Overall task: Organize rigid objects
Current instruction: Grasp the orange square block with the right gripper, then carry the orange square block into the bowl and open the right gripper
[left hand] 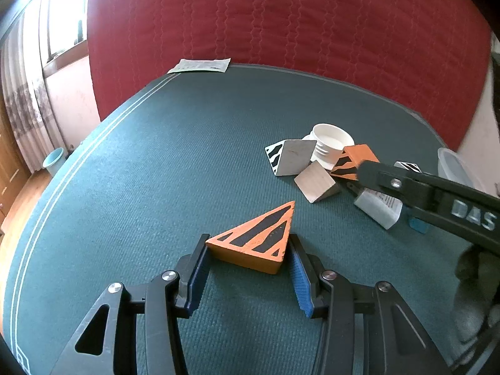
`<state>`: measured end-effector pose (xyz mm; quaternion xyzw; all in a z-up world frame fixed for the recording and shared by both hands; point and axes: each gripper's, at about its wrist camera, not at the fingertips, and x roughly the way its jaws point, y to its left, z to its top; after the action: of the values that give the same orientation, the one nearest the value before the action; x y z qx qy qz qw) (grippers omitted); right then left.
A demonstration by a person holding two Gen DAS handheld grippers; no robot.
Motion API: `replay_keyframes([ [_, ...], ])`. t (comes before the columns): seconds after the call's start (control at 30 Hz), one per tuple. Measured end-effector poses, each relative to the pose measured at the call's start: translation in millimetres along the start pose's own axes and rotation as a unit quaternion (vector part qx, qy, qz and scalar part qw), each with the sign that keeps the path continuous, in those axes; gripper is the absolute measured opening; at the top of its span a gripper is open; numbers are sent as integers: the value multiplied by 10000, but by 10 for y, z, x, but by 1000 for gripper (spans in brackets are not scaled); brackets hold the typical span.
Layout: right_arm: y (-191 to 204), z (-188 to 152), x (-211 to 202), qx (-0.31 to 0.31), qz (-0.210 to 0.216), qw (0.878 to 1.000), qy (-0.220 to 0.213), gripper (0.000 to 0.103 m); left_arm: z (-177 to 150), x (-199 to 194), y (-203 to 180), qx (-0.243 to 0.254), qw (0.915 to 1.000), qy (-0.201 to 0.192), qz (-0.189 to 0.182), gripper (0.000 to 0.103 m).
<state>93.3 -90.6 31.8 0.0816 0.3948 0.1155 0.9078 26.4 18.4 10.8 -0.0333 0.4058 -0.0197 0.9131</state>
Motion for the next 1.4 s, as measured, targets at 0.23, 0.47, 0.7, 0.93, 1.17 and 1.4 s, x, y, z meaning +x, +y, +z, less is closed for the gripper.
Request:
replay_keyframes([
  [0.23, 105, 71, 193, -208, 13, 9997, 84, 54, -14, -13, -5, 5, 10000, -3, 4, 50],
  [0.47, 52, 54, 205, -223, -71, 9997, 100, 38, -11, -12, 0, 11, 10000, -1, 3, 50],
  [0.7, 26, 7, 91, -231, -69, 9997, -16, 36, -7, -9, -13, 13, 10000, -3, -10, 50],
  [0.93, -61, -68, -215, -17, 63, 9996, -288, 35, -4, -8, -29, 25, 10000, -7, -26, 49],
  [1.17, -203, -172, -521, 236, 49, 9982, -558, 35, 5, -20, -66, 64, 9999, -70, -75, 49],
  [1.4, -436, -309, -783, 532, -143, 9959, -720, 35, -20, -55, -85, 101, 9998, -156, -74, 49],
])
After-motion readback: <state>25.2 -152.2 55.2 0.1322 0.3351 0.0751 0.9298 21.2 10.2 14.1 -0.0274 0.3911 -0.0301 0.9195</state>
